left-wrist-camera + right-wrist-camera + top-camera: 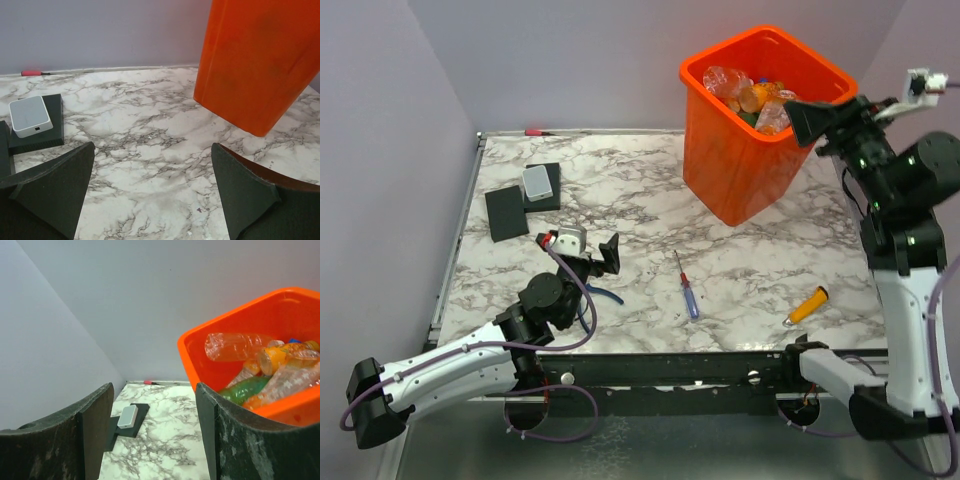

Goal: Put the plastic bottles in the bin
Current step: Reset both arms

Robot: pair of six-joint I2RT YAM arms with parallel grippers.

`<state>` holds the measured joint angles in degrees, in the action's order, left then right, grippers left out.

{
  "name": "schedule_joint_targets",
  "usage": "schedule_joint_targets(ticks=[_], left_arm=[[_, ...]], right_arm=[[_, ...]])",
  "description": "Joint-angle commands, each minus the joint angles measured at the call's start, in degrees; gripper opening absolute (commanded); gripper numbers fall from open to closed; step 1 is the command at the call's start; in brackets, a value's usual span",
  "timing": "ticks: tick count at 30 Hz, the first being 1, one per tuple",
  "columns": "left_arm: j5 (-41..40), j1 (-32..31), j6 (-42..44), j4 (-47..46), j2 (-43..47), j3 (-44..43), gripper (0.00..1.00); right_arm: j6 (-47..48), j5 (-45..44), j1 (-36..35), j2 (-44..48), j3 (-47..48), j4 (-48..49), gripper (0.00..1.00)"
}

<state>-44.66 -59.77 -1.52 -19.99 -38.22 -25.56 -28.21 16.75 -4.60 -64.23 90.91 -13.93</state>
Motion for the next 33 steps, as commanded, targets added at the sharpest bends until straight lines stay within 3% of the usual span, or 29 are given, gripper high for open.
schedule_joint_targets(ticks=[1, 5, 9, 15, 16, 17, 24, 28, 33], left_arm=[[-1.63, -0.53, 0.72, 0.90, -0.41, -1.22, 0.99], [-2.31, -0.66, 1.15, 1.04, -1.53, -1.46, 0.99], [-4.65, -0.92, 2.64, 1.27, -1.85, -1.38, 0.99], [-12.41, -1.35, 0.69, 3.51, -3.24, -2.43, 0.99], [-13.57, -1.32, -1.21, 4.71, -3.60, -2.94, 0.99], [-14.69, -1.29, -2.68, 6.13, -3.82, -3.26, 0.99], [-21.37, -0.01, -16.98, 15.92, -3.21, -4.19, 0.99], [-18.15, 4.17, -25.85, 25.58, -3.91, -6.80, 0.99], [-7.33, 12.60, -28.13, 30.14, -5.75, -8.01, 0.99]], right_arm=[[2.93, -5.64, -0.27, 12.60, -13.49, 0.75, 0.70], [2.84, -11.09, -0.23, 23.18, -26.24, -1.44, 0.70], [0.28, -7.75, -0.23, 32.04, -37.11, -2.14, 0.71], [-3.52, -13.65, -0.21, 41.58, -46.06, -7.35, 0.74], [-6.13, -15.82, -0.23, 42.65, -47.09, -8.29, 0.94], [-7.66, -19.14, -0.23, 43.67, -48.00, -8.97, 0.99], [-11.23, -38.19, -0.36, 40.96, -53.08, -11.24, 1.00], [-14.98, -40.18, -0.41, 42.31, -56.91, -7.95, 1.00], [-18.61, -41.66, -0.41, 39.54, -59.03, -8.80, 1.00]])
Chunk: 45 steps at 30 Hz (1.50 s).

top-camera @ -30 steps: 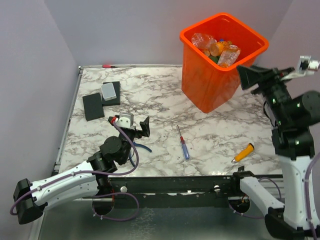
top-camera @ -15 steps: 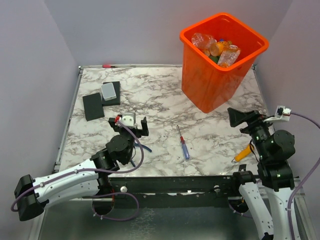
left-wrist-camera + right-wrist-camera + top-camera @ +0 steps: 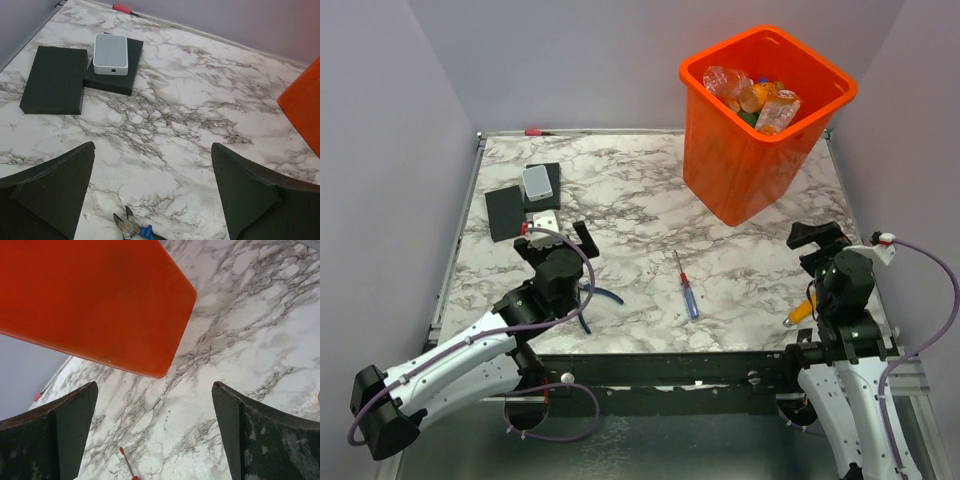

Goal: Put the plastic bottles in the bin
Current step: Reset both arms

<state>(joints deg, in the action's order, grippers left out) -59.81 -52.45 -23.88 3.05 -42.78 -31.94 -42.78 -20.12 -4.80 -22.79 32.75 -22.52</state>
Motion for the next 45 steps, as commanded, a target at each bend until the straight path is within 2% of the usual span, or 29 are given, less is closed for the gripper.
schedule_joint_targets(ticks=[1, 8, 13, 17, 21, 23, 25, 27, 30, 34, 35, 38, 41, 43, 45], left_arm=[[10.50, 6.69, -5.12, 7.05, -1.87, -1.77, 0.99], [18.15, 10.60, -0.56, 9.73, -11.59, -8.87, 0.99], [13.44, 10.73, 2.19, 9.64, -15.87, -10.72, 0.99], [12.03, 10.76, 2.32, 3.96, -11.54, -4.67, 0.99], [13.01, 10.72, 3.41, -0.24, -4.76, 1.02, 0.99], [12.07, 10.72, 3.85, -1.59, -3.03, 2.14, 0.99], [11.30, 10.74, 4.48, -2.78, -2.35, 3.22, 0.99], [10.84, 10.74, 5.99, -5.38, -2.58, 4.09, 0.99], [8.60, 10.77, 8.44, -12.88, -2.69, 8.65, 0.99], [3.41, 10.89, 14.45, -26.90, -3.00, 16.01, 0.99], [2.03, 11.07, 17.16, -31.29, -3.50, 17.62, 0.99], [3.15, 15.81, 21.71, -32.96, -7.79, 16.35, 0.99], [7.63, 22.62, 20.03, -33.66, -11.71, 15.01, 0.99], [12.37, 26.66, 20.19, -35.38, -15.95, 14.65, 0.99], [12.96, 29.30, 20.22, -41.29, -22.03, 14.75, 0.99]], right_arm=[[-4.40, -4.90, -0.21, -3.04, -1.11, -0.43, 1.00], [-3.48, -4.06, -0.22, -9.91, -0.18, -1.34, 1.00], [2.73, -8.61, -0.29, -17.81, 2.02, -0.63, 1.00], [4.12, -16.20, -0.30, -20.78, 2.24, 1.32, 1.00], [15.05, -23.71, -0.23, -19.43, -5.78, 17.23, 1.00], [22.96, -20.13, -0.28, -17.96, -12.43, 31.17, 1.00], [31.83, -10.22, -0.24, -17.72, -19.80, 47.17, 1.00], [35.35, -5.62, -0.30, -22.23, -24.13, 58.51, 1.00], [32.72, -12.45, -0.26, -33.79, -24.51, 67.88, 1.00], [34.82, -13.41, -0.26, -47.19, -26.28, 86.13, 1.00], [35.76, -11.48, -0.22, -49.17, -26.14, 89.21, 1.00], [38.73, -7.41, -0.21, -54.77, -25.24, 95.36, 1.00], [40.56, -5.37, -0.21, -60.84, -26.23, 104.58, 1.00], [41.40, -2.96, -0.21, -61.46, -24.89, 102.34, 1.00], [41.94, -1.09, -0.21, -61.86, -24.08, 101.34, 1.00]])
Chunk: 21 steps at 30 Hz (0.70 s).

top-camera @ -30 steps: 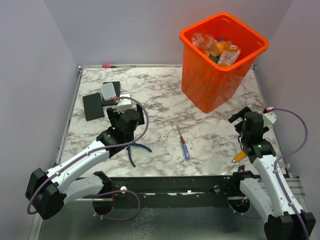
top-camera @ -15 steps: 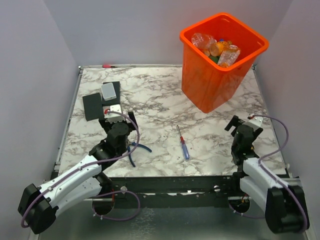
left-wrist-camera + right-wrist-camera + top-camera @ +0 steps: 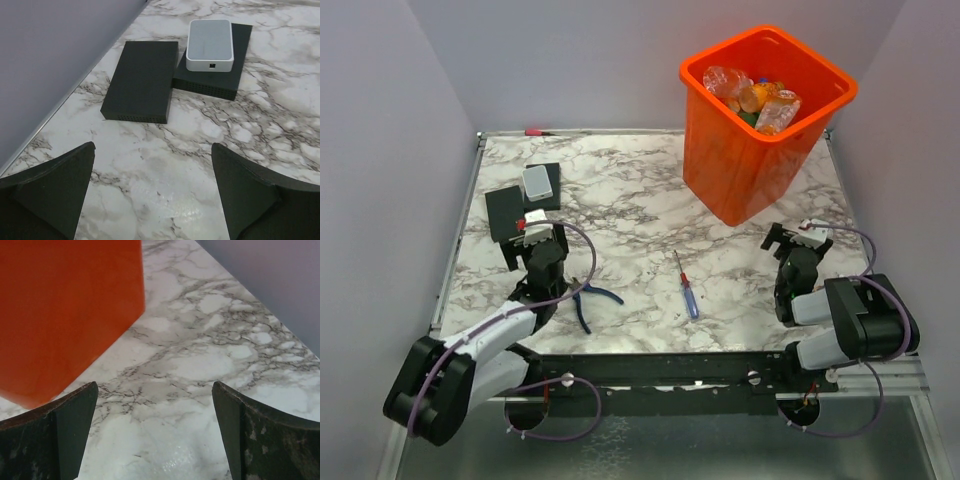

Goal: Put the plastic bottles in the bin
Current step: Reset both arms

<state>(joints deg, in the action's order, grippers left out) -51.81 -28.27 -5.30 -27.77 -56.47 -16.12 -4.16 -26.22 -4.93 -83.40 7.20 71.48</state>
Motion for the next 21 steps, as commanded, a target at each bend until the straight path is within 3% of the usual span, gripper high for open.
schedule_joint_targets(ticks=[1, 6, 7, 10, 13, 16, 17, 21], left_arm=[[5.38, 6.05, 1.90, -13.21, -11.84, -1.18, 0.99], [-1.23, 8.18, -2.76, -27.89, -27.54, -1.87, 0.99], [-1.29, 8.25, -0.49, -30.13, -29.66, -2.42, 0.99], [8.06, 9.19, 8.27, -36.53, -32.31, -1.92, 0.99], [11.35, 11.71, 8.29, -42.59, -36.55, -1.26, 0.99], [20.96, 16.19, 4.81, -44.62, -36.07, 1.39, 0.99], [19.33, 16.46, 4.65, -50.69, -38.76, 2.42, 0.99], [18.63, 17.35, 2.99, -47.17, -38.93, 0.96, 0.99]], right_arm=[[3.59, 6.04, -0.08, -1.91, 1.39, 8.38, 1.00], [3.64, 8.22, -0.08, -3.22, -0.39, 12.32, 1.00], [4.82, 8.60, -0.04, -3.71, -0.43, 12.69, 1.00], [5.53, 7.77, -0.08, -7.09, 0.45, 15.34, 1.00], [4.65, 6.76, 0.12, -6.76, 2.59, 10.69, 1.00], [4.40, 7.06, 0.61, -6.84, 3.29, 9.58, 1.00], [4.35, 7.02, 0.81, -6.46, 3.65, 8.41, 1.00], [0.66, 8.95, 3.26, -5.71, 6.06, 2.30, 1.00]])
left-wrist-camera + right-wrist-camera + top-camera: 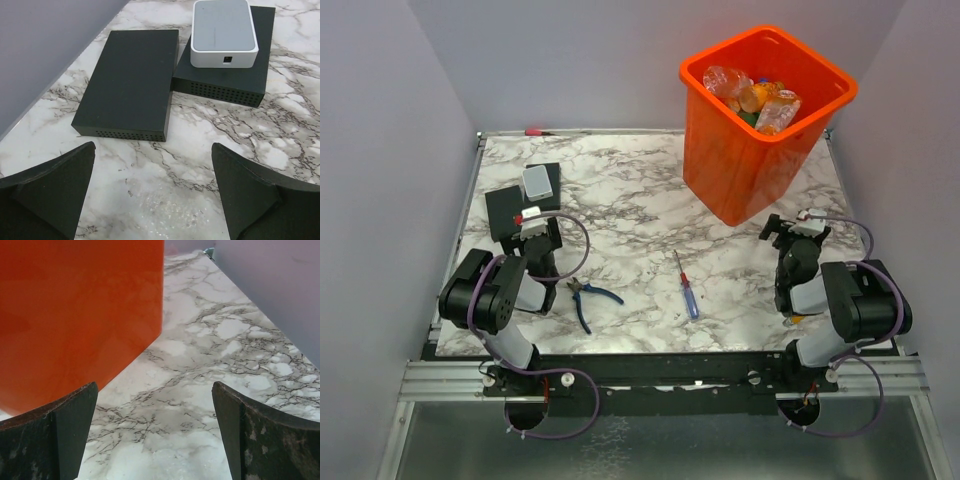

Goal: Put the plastic bottles in the bin
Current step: Reset both arms

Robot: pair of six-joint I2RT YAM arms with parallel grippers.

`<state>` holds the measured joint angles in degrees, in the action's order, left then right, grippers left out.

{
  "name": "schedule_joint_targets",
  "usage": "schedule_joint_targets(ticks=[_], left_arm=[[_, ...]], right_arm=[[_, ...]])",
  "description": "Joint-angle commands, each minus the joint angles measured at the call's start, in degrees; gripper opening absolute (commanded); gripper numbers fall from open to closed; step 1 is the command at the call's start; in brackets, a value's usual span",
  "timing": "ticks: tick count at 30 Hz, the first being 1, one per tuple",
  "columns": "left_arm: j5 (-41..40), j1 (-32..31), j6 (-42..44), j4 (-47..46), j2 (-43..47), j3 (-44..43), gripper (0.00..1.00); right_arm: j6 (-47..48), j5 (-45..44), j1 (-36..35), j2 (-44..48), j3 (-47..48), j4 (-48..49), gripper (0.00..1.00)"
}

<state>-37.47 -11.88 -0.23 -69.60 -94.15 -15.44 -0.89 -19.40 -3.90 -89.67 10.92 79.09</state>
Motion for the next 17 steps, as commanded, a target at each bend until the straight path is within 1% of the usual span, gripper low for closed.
schedule_joint_targets(ticks=[1, 17], left_arm=[[4.30, 0.93, -2.05, -5.52, -1.09, 0.44, 0.99], [4.45, 0.89, -1.87, -5.85, -1.10, 0.62, 0.99]], right_arm=[[-2.89, 2.47, 2.68, 0.67, 2.51, -5.90, 1.00], [-2.13, 4.05, 2.88, 0.65, 1.92, -4.59, 1.00]])
